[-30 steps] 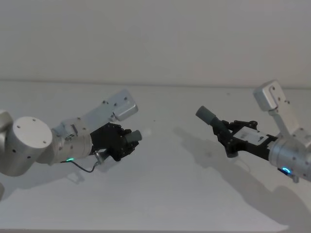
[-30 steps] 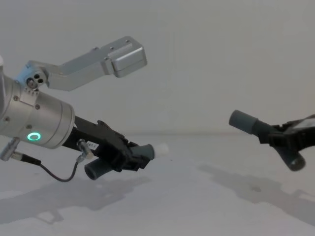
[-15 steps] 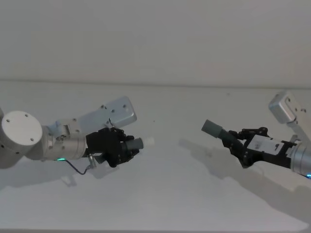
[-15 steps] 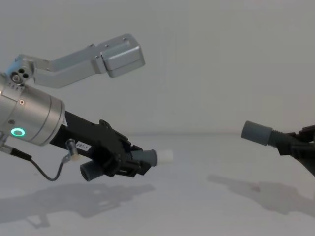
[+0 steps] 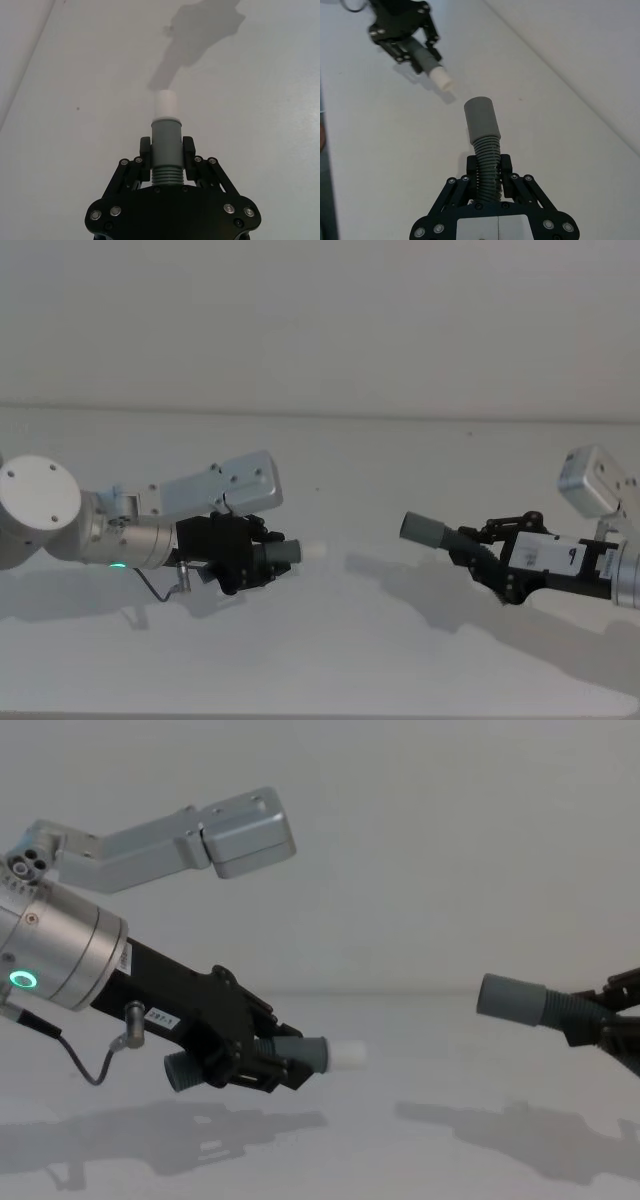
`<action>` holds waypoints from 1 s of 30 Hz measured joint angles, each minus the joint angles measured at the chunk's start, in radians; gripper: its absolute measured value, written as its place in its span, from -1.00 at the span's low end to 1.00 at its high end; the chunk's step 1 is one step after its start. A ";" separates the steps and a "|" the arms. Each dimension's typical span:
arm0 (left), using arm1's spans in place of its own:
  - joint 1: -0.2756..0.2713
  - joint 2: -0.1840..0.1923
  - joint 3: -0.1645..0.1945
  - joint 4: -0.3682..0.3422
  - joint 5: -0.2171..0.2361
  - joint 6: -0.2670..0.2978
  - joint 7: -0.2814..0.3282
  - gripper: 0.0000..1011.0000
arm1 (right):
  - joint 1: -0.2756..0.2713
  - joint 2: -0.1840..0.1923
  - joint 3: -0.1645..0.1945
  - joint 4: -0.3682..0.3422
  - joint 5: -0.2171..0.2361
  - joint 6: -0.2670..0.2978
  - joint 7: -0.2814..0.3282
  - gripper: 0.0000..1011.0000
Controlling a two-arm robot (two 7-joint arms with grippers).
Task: Use both hands to pick up one end of the pipe from the table, align the ends, and insert them.
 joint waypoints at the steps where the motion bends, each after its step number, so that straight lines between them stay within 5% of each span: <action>1: -0.006 0.002 0.005 0.003 -0.001 -0.010 -0.011 -0.28 | 0.000 0.003 -0.003 -0.004 0.000 -0.003 0.005 -0.46; 30: -0.046 0.021 0.047 0.002 -0.023 -0.052 -0.075 -0.28 | 0.045 0.043 -0.100 -0.035 0.000 -0.010 0.130 -0.46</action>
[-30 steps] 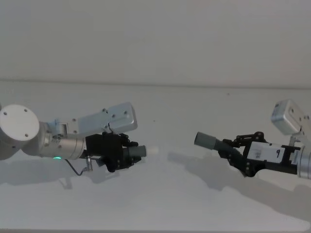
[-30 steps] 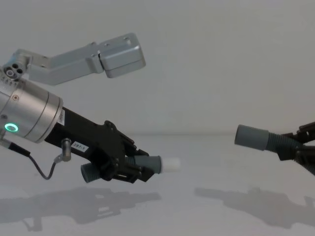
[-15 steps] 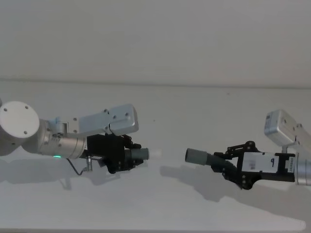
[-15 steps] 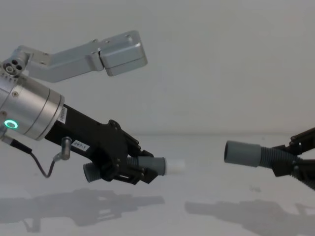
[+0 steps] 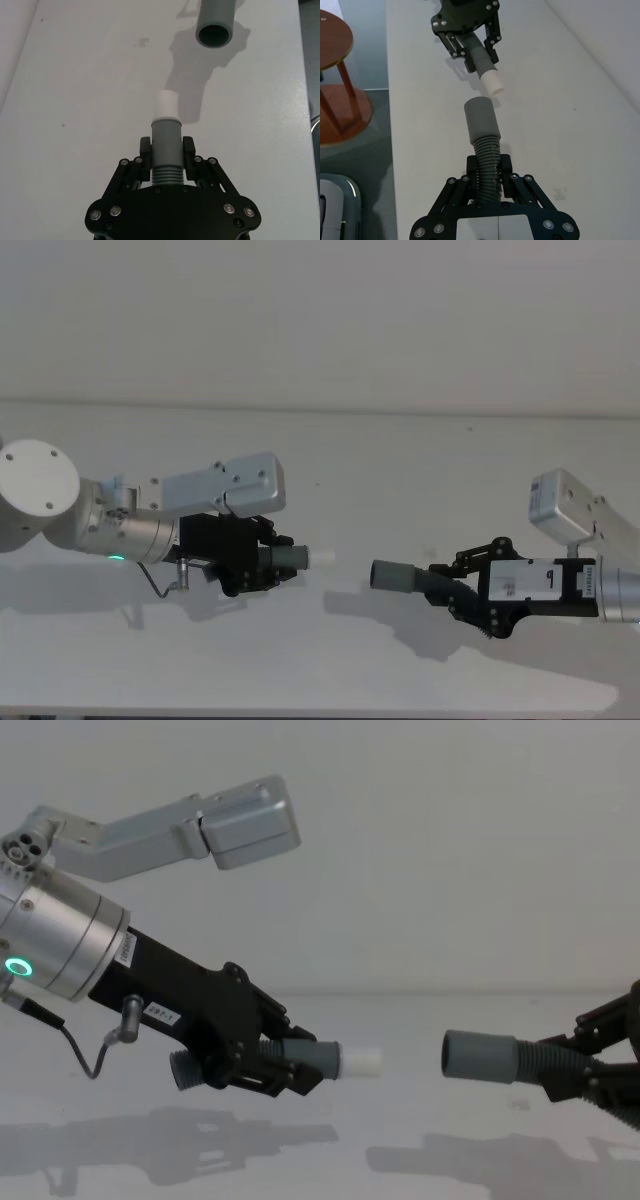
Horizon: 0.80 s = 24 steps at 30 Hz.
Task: Use both hands to pick up one end of the pipe from the table, align the ends, and insert them.
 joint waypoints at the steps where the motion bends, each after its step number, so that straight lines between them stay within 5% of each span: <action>1: -0.001 0.001 0.001 -0.002 -0.002 -0.002 -0.001 -0.28 | 0.002 0.000 -0.002 0.001 0.000 0.001 0.002 -0.46; 24: -0.027 -0.010 0.025 0.012 -0.021 -0.036 -0.022 -0.28 | 0.036 -0.012 -0.044 0.019 0.003 0.035 0.009 -0.46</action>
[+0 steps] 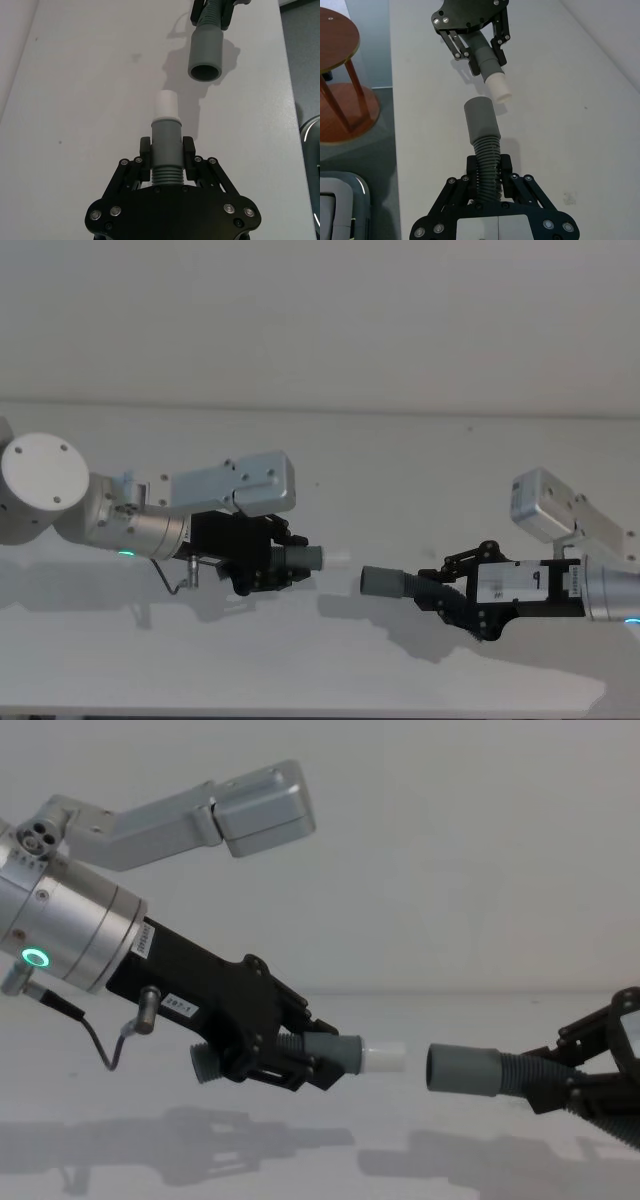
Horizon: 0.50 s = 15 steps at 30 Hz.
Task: Use both hands to pick up one end of the pipe from the table, align the ends, and insert them.
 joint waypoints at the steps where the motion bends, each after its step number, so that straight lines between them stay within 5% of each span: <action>1: -0.002 -0.002 0.002 0.002 -0.001 -0.002 -0.001 -0.28 | 0.001 -0.001 -0.001 0.001 0.000 0.001 -0.001 -0.46; 15: -0.018 -0.007 0.017 0.014 -0.008 -0.010 -0.003 -0.28 | 0.022 -0.009 -0.021 0.019 -0.003 0.015 -0.016 -0.46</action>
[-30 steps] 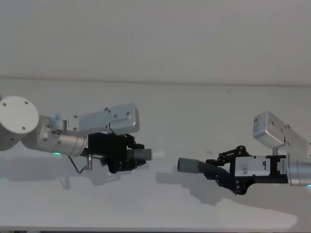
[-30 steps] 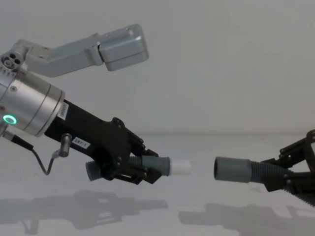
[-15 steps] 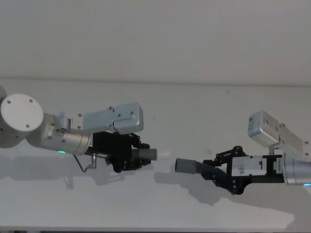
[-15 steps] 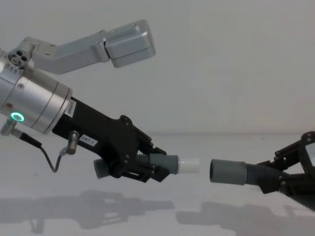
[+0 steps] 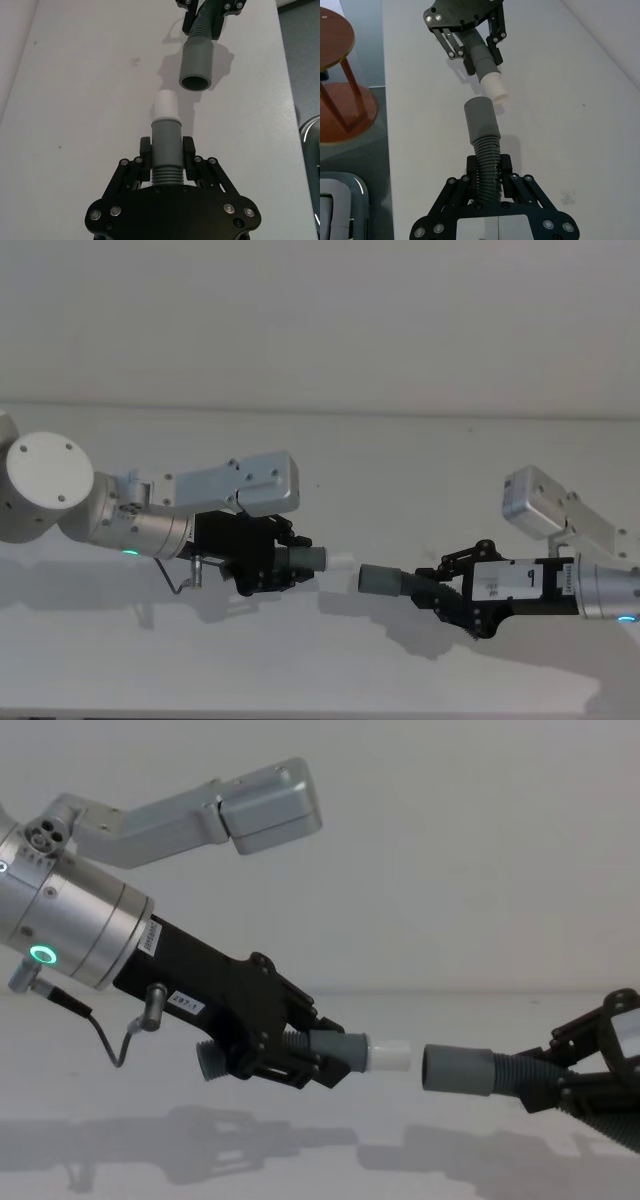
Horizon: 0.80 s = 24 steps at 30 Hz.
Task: Use both hands to pick up one end of the pipe from the table, align the ends, and insert them.
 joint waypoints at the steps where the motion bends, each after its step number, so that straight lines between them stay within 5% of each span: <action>1: 0.000 0.000 0.000 0.000 0.000 0.000 0.000 -0.28 | 0.001 0.000 -0.001 0.001 0.000 0.002 -0.001 -0.46; 24: -0.021 -0.002 0.015 0.012 -0.011 0.006 0.013 -0.28 | 0.032 -0.011 -0.020 0.033 -0.007 0.040 -0.042 -0.46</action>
